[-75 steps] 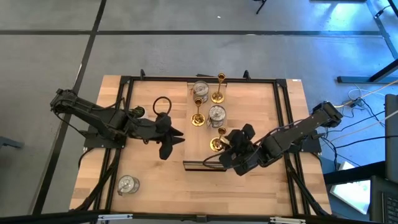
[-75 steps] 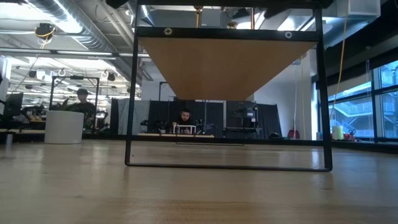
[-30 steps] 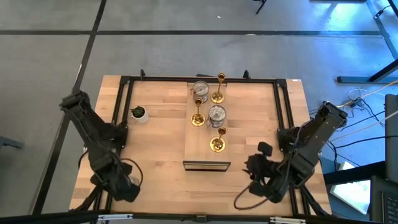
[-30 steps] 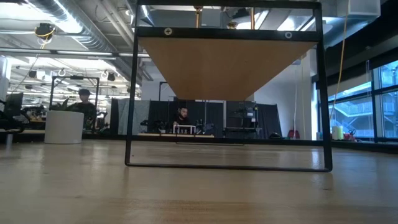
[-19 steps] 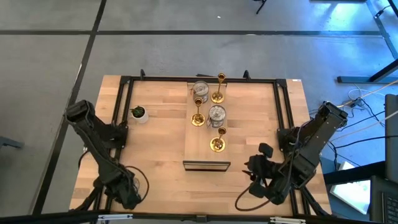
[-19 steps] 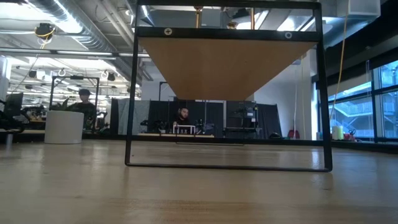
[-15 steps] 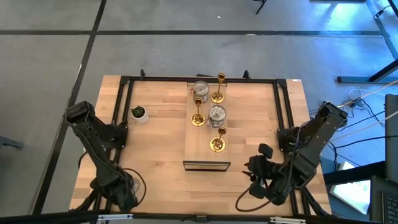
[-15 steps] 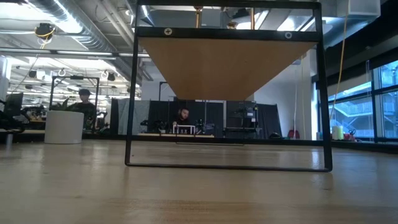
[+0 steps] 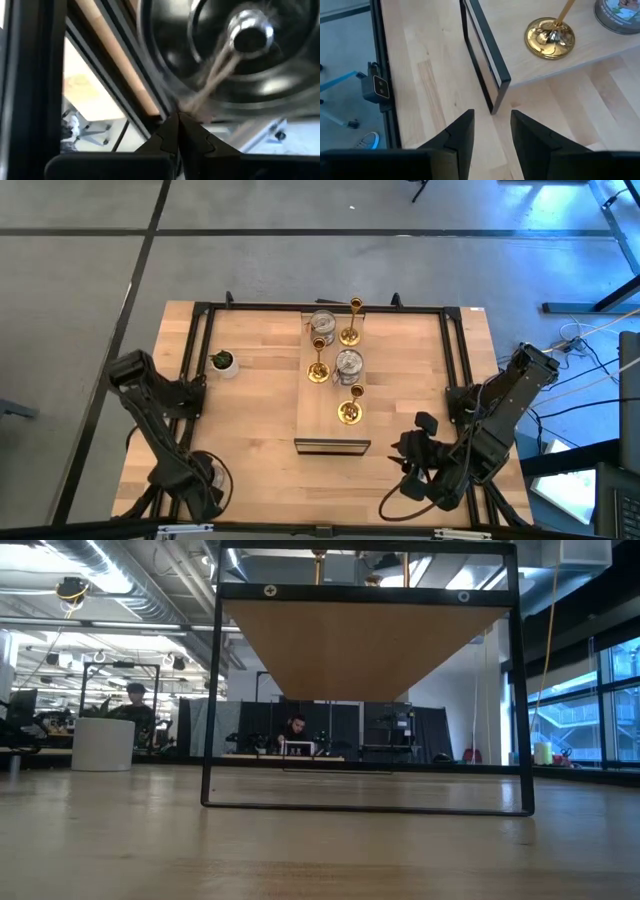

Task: Pick & Place candle stick holders
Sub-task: Put the brown scented candle on the shelf

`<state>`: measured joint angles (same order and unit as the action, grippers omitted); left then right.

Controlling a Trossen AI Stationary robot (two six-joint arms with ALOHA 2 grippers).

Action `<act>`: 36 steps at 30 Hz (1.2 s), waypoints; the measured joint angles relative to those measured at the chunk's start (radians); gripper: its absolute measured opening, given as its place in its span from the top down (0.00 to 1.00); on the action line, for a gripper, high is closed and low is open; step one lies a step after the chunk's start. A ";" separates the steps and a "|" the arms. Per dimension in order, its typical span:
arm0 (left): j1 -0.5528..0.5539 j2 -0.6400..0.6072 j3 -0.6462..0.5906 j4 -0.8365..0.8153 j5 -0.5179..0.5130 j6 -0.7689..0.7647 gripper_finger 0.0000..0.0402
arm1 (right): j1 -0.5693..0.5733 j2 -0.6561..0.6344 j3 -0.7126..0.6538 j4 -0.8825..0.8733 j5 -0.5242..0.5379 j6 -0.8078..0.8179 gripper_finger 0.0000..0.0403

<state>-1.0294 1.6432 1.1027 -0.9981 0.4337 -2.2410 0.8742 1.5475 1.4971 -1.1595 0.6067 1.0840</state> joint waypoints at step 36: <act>0.374 -0.163 0.112 -0.320 -0.787 0.218 1.00 | -0.003 -0.017 -0.001 -0.048 0.012 -0.022 0.68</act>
<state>-0.6555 1.4802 1.2149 -1.3181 -0.3530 -2.0226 0.8709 1.5303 1.4960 -1.2071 0.6189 1.0622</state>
